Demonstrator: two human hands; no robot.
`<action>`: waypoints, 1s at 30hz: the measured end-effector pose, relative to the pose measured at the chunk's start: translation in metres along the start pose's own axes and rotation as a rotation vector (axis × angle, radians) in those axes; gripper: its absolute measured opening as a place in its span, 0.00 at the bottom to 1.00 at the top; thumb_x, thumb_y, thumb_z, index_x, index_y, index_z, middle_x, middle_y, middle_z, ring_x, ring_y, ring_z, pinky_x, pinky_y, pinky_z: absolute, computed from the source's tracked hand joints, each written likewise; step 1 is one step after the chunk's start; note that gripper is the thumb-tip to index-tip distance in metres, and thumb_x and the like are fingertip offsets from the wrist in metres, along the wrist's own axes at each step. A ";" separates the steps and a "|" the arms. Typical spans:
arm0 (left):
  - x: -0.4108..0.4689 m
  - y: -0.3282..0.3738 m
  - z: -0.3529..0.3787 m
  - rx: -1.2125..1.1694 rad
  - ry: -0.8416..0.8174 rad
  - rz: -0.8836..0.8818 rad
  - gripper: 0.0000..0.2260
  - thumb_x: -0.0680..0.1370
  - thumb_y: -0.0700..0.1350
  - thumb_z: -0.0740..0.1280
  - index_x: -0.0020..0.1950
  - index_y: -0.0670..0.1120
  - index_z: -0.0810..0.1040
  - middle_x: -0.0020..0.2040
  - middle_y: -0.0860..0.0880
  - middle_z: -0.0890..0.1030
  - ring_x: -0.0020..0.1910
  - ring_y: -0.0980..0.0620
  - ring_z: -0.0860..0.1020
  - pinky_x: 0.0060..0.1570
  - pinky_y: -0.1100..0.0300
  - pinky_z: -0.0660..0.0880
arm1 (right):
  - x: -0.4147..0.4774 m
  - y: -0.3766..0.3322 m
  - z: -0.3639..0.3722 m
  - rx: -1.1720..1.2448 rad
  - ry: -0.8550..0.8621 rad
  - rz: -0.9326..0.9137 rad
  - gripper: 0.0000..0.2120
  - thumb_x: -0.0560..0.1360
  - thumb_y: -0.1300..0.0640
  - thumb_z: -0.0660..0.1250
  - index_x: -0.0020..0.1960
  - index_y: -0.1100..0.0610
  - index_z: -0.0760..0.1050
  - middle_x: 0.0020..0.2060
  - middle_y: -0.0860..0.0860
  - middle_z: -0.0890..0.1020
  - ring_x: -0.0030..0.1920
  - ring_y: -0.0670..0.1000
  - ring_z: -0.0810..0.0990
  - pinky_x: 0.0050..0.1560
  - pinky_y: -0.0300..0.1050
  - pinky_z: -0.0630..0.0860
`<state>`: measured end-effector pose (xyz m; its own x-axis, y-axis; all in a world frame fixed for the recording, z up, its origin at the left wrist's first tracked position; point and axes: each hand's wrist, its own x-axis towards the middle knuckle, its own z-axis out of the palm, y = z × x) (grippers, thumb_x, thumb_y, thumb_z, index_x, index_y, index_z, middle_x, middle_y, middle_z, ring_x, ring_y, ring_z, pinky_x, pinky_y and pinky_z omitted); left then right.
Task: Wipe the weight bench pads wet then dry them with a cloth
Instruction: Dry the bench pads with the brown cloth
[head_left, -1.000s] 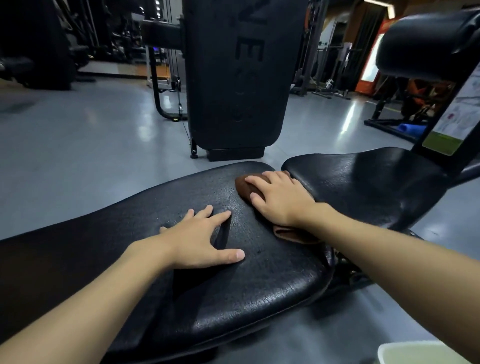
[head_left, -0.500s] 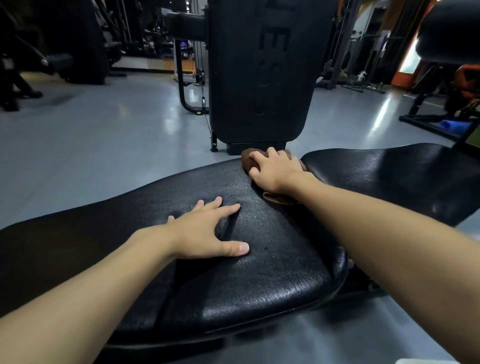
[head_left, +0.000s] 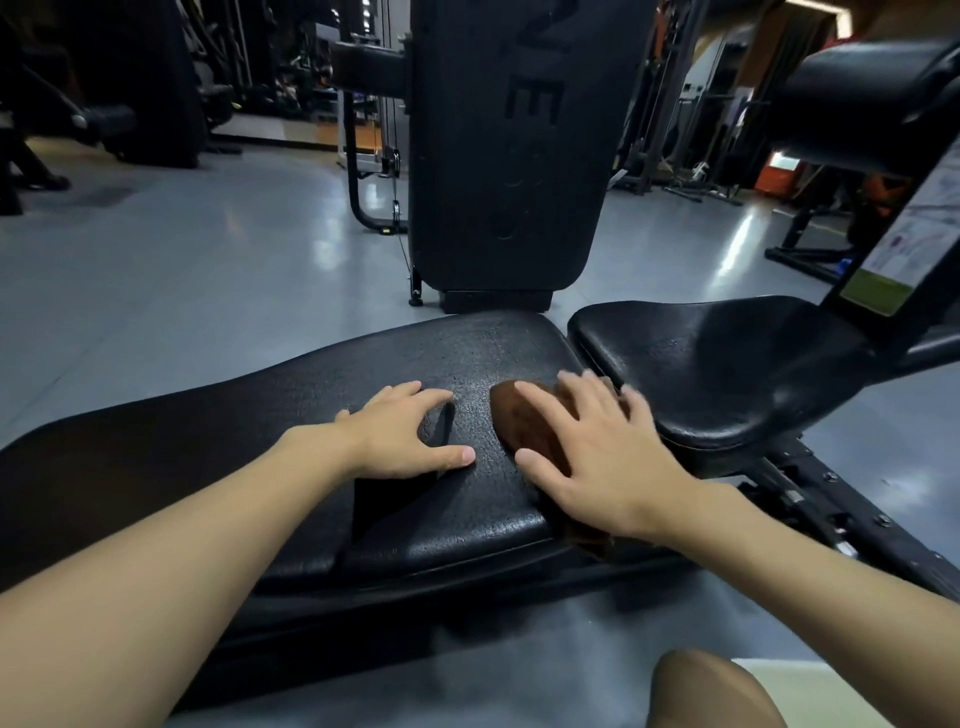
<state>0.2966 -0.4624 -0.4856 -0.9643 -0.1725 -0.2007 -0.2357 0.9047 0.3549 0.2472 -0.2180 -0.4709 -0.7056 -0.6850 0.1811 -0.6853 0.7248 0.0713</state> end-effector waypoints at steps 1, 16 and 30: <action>-0.001 -0.003 -0.003 0.007 -0.015 -0.018 0.51 0.57 0.83 0.59 0.77 0.67 0.52 0.81 0.54 0.47 0.80 0.47 0.44 0.72 0.31 0.51 | -0.002 0.005 -0.001 -0.028 0.011 -0.055 0.33 0.74 0.30 0.41 0.78 0.36 0.47 0.79 0.52 0.55 0.79 0.58 0.49 0.76 0.63 0.47; 0.004 -0.024 -0.001 0.012 -0.143 -0.088 0.49 0.54 0.83 0.59 0.71 0.77 0.41 0.80 0.57 0.38 0.79 0.43 0.38 0.68 0.24 0.47 | 0.177 0.016 0.043 -0.072 -0.083 -0.005 0.26 0.78 0.37 0.47 0.75 0.37 0.54 0.76 0.56 0.61 0.74 0.63 0.60 0.72 0.66 0.53; 0.006 -0.029 0.000 -0.079 -0.128 -0.091 0.52 0.48 0.85 0.60 0.68 0.80 0.44 0.80 0.57 0.40 0.78 0.46 0.36 0.72 0.31 0.48 | 0.217 0.008 0.043 -0.045 -0.129 0.028 0.25 0.78 0.39 0.47 0.74 0.39 0.55 0.73 0.58 0.62 0.71 0.65 0.61 0.69 0.69 0.53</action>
<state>0.2978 -0.4893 -0.4967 -0.9167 -0.1968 -0.3478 -0.3347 0.8535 0.3993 0.0809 -0.3643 -0.4728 -0.7434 -0.6665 0.0557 -0.6586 0.7441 0.1120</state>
